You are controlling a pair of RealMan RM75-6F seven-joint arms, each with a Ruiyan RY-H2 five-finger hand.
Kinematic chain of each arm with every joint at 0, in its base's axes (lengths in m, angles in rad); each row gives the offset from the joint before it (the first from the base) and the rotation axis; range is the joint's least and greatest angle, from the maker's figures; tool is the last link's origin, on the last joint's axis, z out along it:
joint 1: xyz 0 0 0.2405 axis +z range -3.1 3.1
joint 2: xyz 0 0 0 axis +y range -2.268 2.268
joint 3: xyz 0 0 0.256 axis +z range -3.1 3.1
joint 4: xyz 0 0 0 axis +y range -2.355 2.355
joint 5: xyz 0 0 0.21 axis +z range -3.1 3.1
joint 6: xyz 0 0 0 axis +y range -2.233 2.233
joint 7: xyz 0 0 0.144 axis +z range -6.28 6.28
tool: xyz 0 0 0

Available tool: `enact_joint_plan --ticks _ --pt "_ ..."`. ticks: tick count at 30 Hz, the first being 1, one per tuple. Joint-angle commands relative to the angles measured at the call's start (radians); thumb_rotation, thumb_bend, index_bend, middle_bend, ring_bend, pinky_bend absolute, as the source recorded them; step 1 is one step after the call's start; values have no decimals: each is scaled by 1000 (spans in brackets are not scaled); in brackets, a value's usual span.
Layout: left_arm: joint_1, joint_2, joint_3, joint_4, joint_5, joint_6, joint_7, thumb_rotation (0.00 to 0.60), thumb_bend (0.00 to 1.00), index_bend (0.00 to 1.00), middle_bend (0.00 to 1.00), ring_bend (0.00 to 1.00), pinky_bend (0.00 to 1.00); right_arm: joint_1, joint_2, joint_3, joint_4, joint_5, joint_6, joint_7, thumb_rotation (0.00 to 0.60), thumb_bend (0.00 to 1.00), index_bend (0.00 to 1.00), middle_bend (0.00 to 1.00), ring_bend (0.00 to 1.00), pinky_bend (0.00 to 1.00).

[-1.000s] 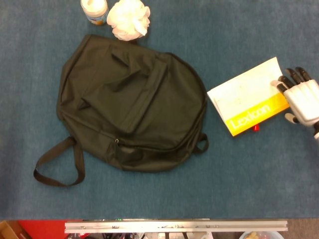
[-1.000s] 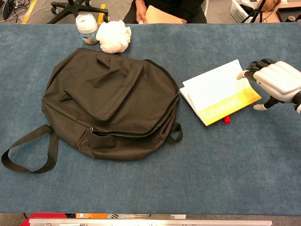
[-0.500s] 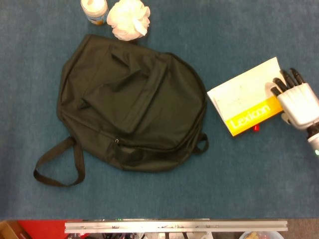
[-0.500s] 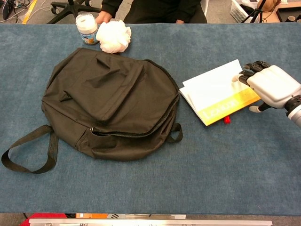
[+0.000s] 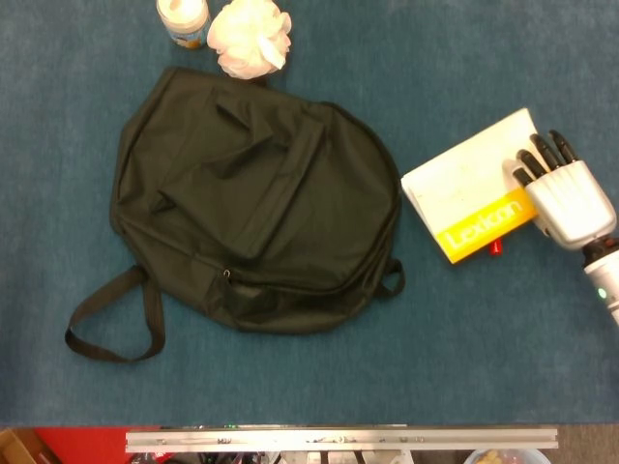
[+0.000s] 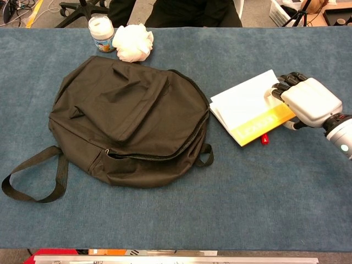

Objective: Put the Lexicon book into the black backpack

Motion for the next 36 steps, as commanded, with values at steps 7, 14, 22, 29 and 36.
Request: enact_joint_plan --ticks 7,14,22,29,36 --pt "-7 2 0 4 0 -15 -6 600 328 146 132 110 122 27 -34 21 40 2 -1 60 600 425 345 360 192 181" --pt "-10 11 0 2 -4 -22 -24 600 328 147 133 110 122 58 -69 49 64 8 -1 78 600 524 429 403 237 263" --pt "-9 24 3 0 -4 -27 -52 600 328 154 133 110 121 77 -81 82 55 32 8 78 600 416 545 447 268 319" --pt "-15 36 1 -4 3 -31 -64 600 328 154 134 110 122 87 -82 96 52 41 17 74 600 379 670 550 363 399" --pt "-27 47 -12 -6 2 -34 -64 600 328 154 134 111 121 101 -88 104 78 31 49 67 600 373 772 672 490 537"
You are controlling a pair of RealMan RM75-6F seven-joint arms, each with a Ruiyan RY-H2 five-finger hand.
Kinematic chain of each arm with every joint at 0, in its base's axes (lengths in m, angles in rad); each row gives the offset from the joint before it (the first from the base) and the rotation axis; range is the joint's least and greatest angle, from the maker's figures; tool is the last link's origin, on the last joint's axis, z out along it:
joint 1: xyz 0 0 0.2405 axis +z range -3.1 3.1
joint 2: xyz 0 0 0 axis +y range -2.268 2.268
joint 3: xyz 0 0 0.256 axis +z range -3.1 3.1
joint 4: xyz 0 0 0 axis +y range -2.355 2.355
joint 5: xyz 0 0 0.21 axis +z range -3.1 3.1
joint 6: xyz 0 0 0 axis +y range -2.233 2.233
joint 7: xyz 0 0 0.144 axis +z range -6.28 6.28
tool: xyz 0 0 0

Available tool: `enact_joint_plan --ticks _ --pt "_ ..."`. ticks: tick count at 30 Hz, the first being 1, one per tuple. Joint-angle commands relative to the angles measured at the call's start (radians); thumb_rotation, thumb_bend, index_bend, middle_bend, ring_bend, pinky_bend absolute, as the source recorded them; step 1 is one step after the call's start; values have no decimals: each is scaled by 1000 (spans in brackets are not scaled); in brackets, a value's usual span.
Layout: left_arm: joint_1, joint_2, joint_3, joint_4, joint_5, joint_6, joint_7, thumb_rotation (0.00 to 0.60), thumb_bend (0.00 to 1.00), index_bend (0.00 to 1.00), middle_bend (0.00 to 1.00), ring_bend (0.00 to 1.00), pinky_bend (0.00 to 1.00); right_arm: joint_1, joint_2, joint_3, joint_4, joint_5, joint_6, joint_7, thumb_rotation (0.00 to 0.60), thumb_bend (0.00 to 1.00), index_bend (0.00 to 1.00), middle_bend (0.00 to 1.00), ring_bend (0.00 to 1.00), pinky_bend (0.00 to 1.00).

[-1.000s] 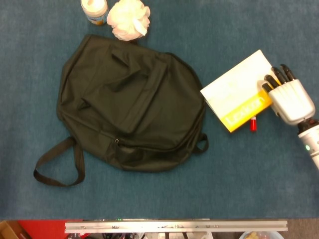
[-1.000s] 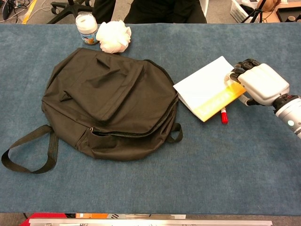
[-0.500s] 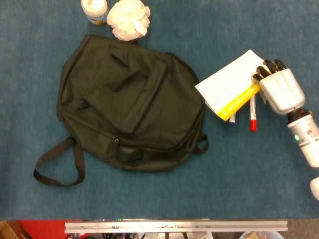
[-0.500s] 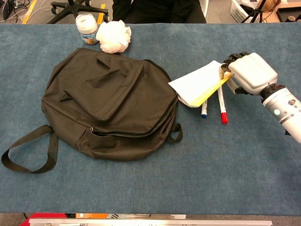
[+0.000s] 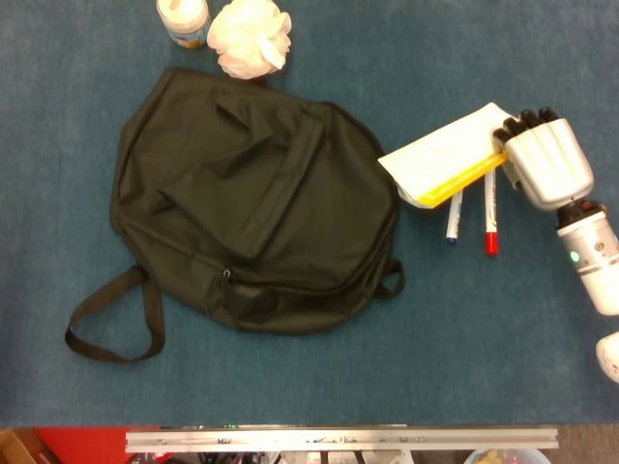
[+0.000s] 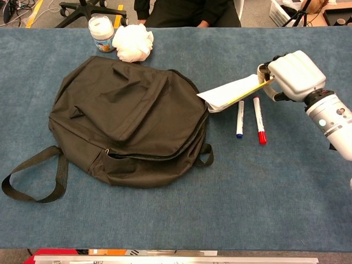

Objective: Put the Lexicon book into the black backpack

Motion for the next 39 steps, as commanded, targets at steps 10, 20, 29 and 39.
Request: enact_joint_plan --ticks 10,20,29,39 --pt "-67 37 -15 -1 32 -67 9 600 328 157 135 111 121 10 -11 12 102 -61 173 66 600 374 821 723 551 597" --pt "-201 80 -1 0 146 -217 -6 600 329 174 136 110 122 11 95 66 41 -66 313 67 600 373 824 731 561 609" --pt "-333 90 36 -3 306 -328 -46 600 328 173 136 111 122 -12 251 115 -154 -28 340 1 600 364 824 731 561 609" --pt "-470 7 64 -28 408 -426 -57 600 328 155 136 110 122 -44 325 140 -232 37 315 -25 600 359 824 732 561 609"
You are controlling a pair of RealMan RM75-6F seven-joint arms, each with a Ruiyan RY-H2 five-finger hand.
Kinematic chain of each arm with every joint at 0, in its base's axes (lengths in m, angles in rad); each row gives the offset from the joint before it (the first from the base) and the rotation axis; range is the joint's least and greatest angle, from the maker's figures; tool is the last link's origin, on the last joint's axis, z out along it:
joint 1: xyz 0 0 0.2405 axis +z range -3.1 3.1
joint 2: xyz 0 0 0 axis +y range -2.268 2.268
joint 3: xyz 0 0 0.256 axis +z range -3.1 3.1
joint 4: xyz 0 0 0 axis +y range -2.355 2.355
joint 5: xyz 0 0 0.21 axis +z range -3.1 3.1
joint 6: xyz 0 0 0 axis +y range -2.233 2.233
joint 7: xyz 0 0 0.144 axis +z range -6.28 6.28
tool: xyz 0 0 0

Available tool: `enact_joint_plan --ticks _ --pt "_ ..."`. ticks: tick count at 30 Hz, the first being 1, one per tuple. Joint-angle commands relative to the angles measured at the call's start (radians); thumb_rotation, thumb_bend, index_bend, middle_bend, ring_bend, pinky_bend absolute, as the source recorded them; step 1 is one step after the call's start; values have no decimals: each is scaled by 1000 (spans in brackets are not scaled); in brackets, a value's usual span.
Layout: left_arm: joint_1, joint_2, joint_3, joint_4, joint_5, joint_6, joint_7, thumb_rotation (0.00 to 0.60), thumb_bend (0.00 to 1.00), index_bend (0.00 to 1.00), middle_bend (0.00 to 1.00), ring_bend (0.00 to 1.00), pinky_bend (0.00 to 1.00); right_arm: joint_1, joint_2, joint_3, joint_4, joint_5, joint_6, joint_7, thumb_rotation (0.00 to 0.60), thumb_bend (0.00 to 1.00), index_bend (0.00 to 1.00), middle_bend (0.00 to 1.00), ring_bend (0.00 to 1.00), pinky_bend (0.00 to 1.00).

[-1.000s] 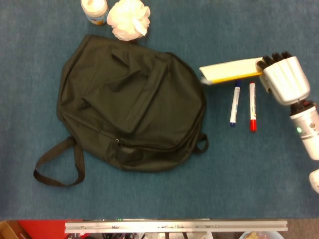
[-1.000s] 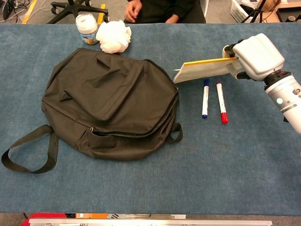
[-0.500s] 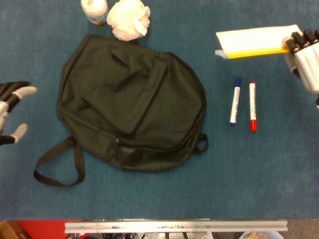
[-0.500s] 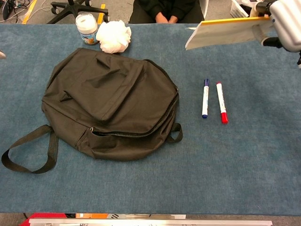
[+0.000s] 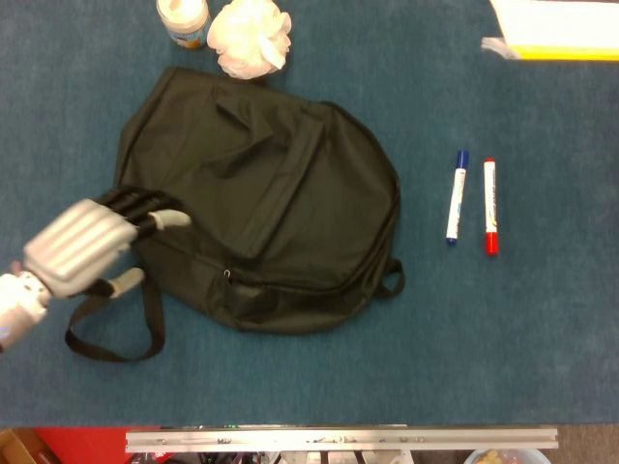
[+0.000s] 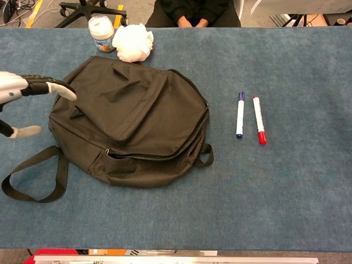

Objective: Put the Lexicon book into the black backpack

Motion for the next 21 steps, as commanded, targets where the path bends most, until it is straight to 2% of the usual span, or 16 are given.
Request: enact_joint_plan --ticks 1,14,21 --pt "-41 -39 3 -14 11 -38 9 600 328 151 136 110 122 -7 6 3 -5 11 -5 -1 600 359 824 732 561 609" --pt "-179 -191 -35 -36 -104 -216 111 600 318 97 122 104 122 -16 7 1 0 23 -13 7 600 358 828 732 562 609" --pt "-217 -300 -74 -36 -255 -297 255 600 297 31 85 79 122 -18 7 -2 -6 18 -12 12 600 359 830 732 563 609"
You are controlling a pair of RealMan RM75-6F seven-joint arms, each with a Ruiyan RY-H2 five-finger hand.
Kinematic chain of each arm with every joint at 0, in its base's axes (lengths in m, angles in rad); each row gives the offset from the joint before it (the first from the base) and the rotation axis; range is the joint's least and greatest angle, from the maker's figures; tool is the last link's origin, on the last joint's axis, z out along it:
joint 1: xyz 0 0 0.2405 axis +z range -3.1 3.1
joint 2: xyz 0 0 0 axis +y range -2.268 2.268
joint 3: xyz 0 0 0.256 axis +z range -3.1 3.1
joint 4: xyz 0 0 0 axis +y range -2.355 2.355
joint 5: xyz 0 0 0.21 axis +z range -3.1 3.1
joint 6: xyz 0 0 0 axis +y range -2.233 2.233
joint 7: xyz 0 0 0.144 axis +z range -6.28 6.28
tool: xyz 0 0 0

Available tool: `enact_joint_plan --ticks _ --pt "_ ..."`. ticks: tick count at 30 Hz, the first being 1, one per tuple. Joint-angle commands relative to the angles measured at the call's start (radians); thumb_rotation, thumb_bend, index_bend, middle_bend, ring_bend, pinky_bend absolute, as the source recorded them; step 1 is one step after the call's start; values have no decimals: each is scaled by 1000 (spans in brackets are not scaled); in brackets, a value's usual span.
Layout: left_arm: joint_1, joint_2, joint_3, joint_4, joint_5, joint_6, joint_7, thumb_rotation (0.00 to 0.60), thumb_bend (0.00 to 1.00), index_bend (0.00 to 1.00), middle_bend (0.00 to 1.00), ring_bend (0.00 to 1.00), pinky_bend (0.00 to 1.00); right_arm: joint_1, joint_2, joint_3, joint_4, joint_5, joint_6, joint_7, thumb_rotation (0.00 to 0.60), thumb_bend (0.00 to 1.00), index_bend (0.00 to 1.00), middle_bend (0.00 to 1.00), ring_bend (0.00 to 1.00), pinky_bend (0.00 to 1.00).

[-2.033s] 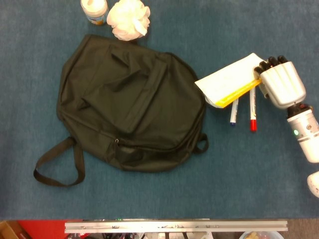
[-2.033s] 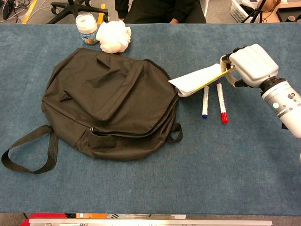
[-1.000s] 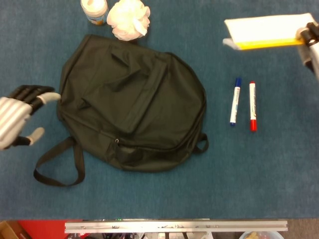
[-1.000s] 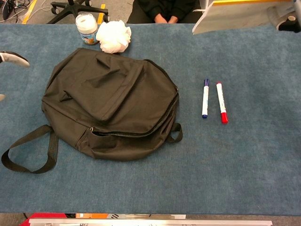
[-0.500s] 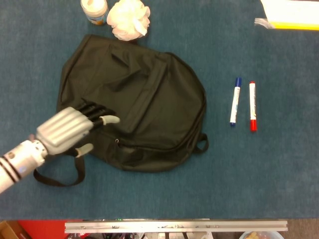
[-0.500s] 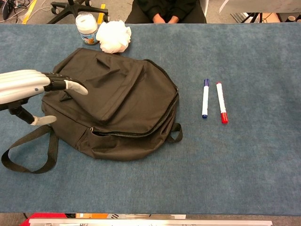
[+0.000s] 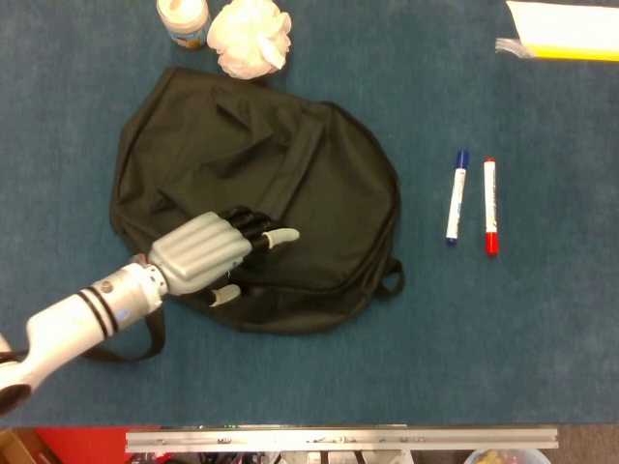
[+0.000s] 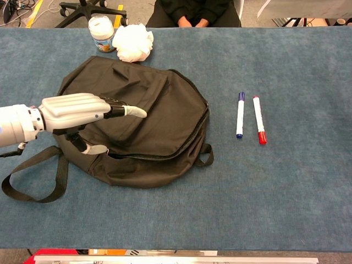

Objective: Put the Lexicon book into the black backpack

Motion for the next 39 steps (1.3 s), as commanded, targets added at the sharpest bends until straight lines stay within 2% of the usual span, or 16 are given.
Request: enact_joint_plan --ticks 1,9,21,32,39 --pt "-22 -68 -22 3 -84 -43 90 600 295 20 78 69 122 -1 1 -1 -3 -1 2 2 600 358 831 732 563 609" --pt "-20 -196 -30 26 -231 -32 269 600 287 0 6 1 112 -10 7 -3 -8 1 3 9 600 358 837 735 565 609" --pt "-32 -350 -40 77 -408 17 457 600 287 0 0 0 84 -23 15 -3 -10 9 2 29 600 358 840 735 566 609" --pt "-38 -395 -13 72 -488 45 519 600 286 0 0 0 60 -35 21 -3 -11 18 0 49 600 357 844 736 567 609" --pt "-36 -432 -22 91 -505 80 522 600 282 0 0 0 54 -40 25 -2 -15 22 -1 53 600 356 846 737 567 609"
